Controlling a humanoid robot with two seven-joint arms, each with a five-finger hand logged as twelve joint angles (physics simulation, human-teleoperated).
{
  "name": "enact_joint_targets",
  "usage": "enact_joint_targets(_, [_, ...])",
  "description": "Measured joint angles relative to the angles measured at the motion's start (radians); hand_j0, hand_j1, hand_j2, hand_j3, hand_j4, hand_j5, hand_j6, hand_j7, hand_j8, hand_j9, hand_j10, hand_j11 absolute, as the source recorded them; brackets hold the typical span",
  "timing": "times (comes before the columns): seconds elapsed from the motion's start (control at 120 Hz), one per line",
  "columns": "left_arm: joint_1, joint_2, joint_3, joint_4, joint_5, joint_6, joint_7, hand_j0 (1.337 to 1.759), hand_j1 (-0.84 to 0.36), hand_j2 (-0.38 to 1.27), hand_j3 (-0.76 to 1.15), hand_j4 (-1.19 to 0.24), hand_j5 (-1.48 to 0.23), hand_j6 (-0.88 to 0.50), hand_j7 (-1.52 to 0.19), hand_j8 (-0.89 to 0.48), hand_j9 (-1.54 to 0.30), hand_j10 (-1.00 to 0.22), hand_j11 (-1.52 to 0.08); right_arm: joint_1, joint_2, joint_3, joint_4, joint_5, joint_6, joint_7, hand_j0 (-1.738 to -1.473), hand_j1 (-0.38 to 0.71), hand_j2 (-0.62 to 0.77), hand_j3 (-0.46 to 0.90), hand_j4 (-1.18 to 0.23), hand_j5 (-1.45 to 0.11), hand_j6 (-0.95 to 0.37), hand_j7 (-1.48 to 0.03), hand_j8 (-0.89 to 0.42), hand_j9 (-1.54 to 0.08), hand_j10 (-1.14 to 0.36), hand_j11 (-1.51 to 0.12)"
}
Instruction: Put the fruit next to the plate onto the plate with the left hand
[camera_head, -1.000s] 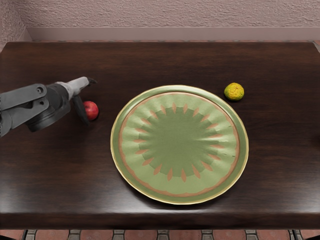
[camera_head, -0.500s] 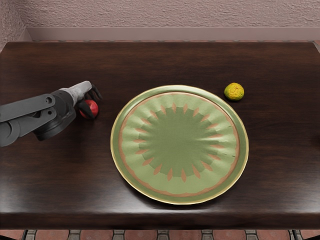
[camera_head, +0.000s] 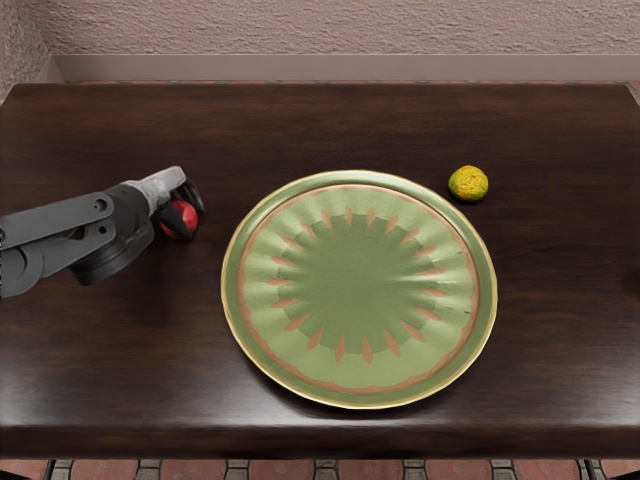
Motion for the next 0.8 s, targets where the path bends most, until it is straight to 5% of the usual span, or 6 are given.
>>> enact_joint_targets(0.108, [-0.001,0.000,-0.003,0.000,-0.008,-0.001,0.000,1.640,-0.28,0.12,0.00,-0.74,-0.92,-0.44,-0.94,-0.33,-0.98,-0.46,-1.02,0.000,0.000,0.000,0.000,0.000,0.000,0.000,-1.658,-0.33,0.00,0.00,-0.01,-0.02,-0.01,-0.02,-0.02,-0.02,-0.02,-0.02])
enact_joint_targets(0.408, [-0.078,0.073,-0.137,0.001,-0.314,-0.046,0.000,1.650,-0.25,0.32,0.00,-0.71,-1.01,-0.49,-1.00,-0.38,-1.00,-0.51,-0.99,0.000,0.000,0.000,0.000,0.000,0.000,0.000,-1.658,-0.33,0.00,0.00,-0.01,-0.02,-0.01,-0.02,-0.01,-0.02,-0.01,-0.02])
enact_joint_targets(0.658, [-0.121,0.181,-0.275,0.002,-0.610,-0.391,0.001,1.650,-0.19,0.22,0.00,-0.72,-1.05,-0.51,-1.03,-0.39,-1.02,-0.54,-1.00,0.000,0.000,0.000,0.000,0.000,0.000,0.000,-1.658,-0.33,0.00,0.00,-0.01,-0.02,-0.01,-0.02,-0.01,-0.02,-0.01,-0.02])
enact_joint_targets(0.8, [-0.126,0.171,-0.309,0.002,-0.692,-0.514,0.001,1.651,-0.25,0.36,0.00,-0.71,-1.08,-0.47,-1.05,-0.35,-1.03,-0.50,-1.00,0.000,0.000,0.000,0.000,0.000,0.000,0.000,-1.658,-0.33,0.00,0.00,-0.01,-0.02,-0.01,-0.02,-0.01,-0.02,-0.01,-0.02])
